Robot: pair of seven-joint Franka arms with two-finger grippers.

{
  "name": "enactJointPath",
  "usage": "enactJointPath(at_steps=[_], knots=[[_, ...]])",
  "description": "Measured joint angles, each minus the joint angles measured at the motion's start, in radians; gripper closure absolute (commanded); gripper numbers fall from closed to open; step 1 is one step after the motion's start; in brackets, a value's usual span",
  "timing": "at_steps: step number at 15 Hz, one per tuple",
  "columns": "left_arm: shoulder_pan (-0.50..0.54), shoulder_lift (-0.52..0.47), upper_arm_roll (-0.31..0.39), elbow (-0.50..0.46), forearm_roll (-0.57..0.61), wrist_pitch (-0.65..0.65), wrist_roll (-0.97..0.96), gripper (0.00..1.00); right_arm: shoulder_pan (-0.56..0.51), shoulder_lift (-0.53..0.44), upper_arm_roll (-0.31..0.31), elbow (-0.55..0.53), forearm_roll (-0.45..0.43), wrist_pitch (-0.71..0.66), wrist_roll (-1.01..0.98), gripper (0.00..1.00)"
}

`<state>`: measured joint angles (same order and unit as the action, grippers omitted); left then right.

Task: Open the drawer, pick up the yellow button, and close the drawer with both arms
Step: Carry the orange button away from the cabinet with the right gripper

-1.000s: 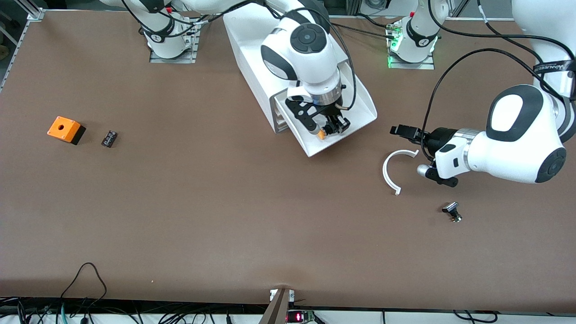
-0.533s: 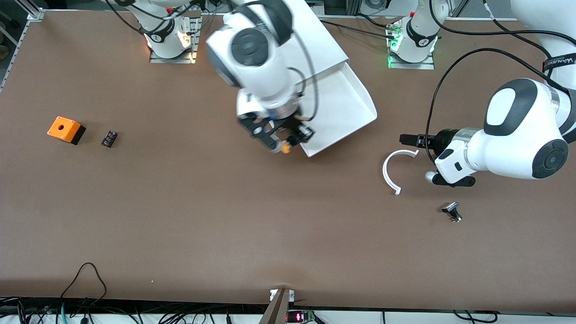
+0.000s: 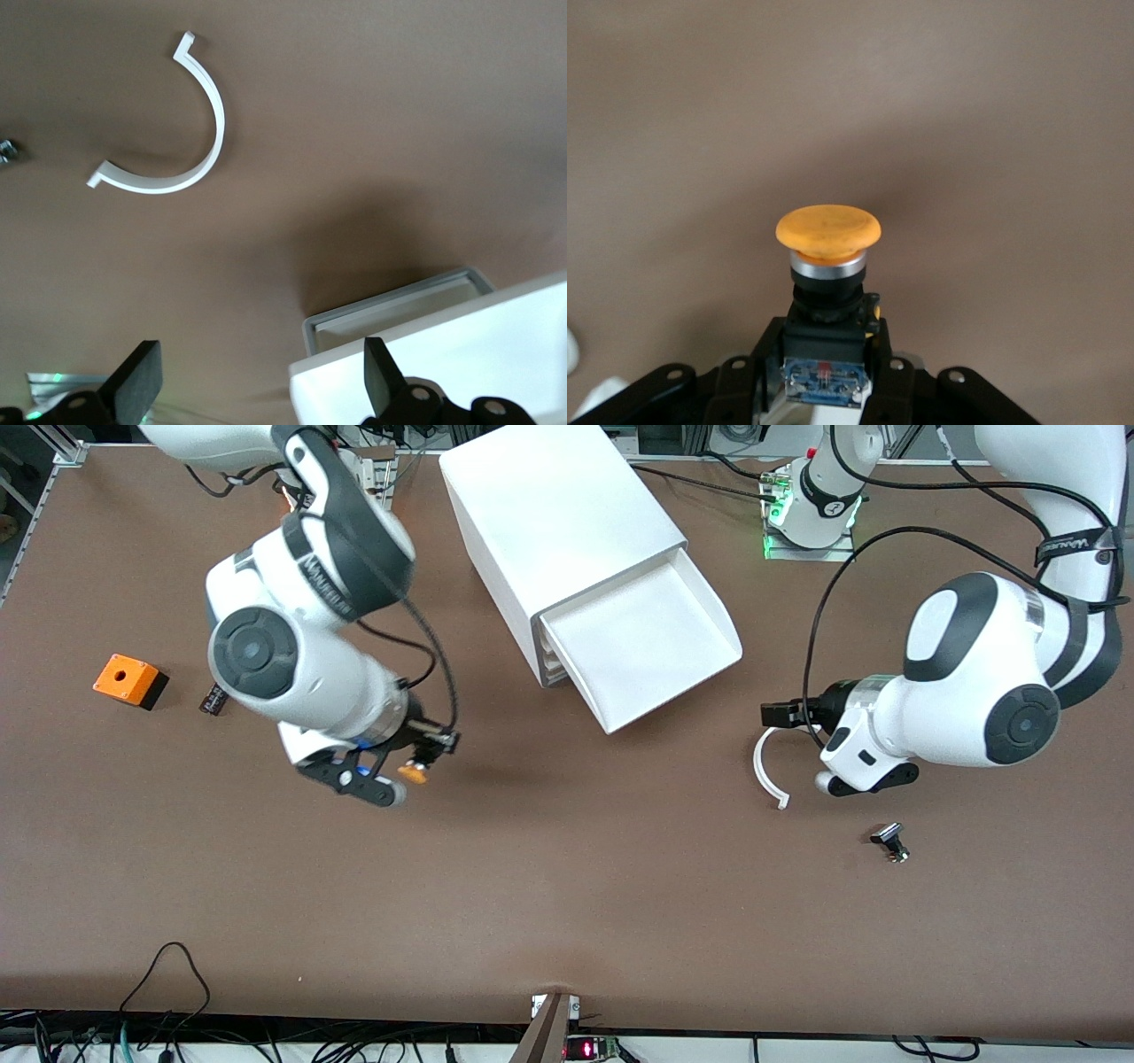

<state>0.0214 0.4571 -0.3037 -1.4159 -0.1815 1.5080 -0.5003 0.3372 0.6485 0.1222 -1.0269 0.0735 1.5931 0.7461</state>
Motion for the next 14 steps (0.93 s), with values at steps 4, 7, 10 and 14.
enactJointPath(at_steps=[4, 7, 10, 14], knots=[[-0.027, 0.022, 0.000, -0.003, -0.003, 0.028, -0.045, 0.00, -0.006, -0.008, -0.134, -0.099, 0.000, 0.013, -0.269, 1.00], [-0.024, 0.041, 0.002, -0.003, -0.015, 0.047, -0.033, 0.00, -0.008, -0.030, -0.234, -0.232, 0.001, 0.105, -0.454, 1.00], [-0.020, 0.049, 0.005, -0.001, -0.015, 0.049, -0.005, 0.01, -0.017, -0.061, -0.313, -0.419, 0.001, 0.274, -0.606, 1.00], [-0.026, 0.055, 0.008, -0.003, -0.017, 0.079, -0.004, 0.10, -0.086, -0.083, -0.333, -0.617, 0.009, 0.476, -0.752, 1.00]])
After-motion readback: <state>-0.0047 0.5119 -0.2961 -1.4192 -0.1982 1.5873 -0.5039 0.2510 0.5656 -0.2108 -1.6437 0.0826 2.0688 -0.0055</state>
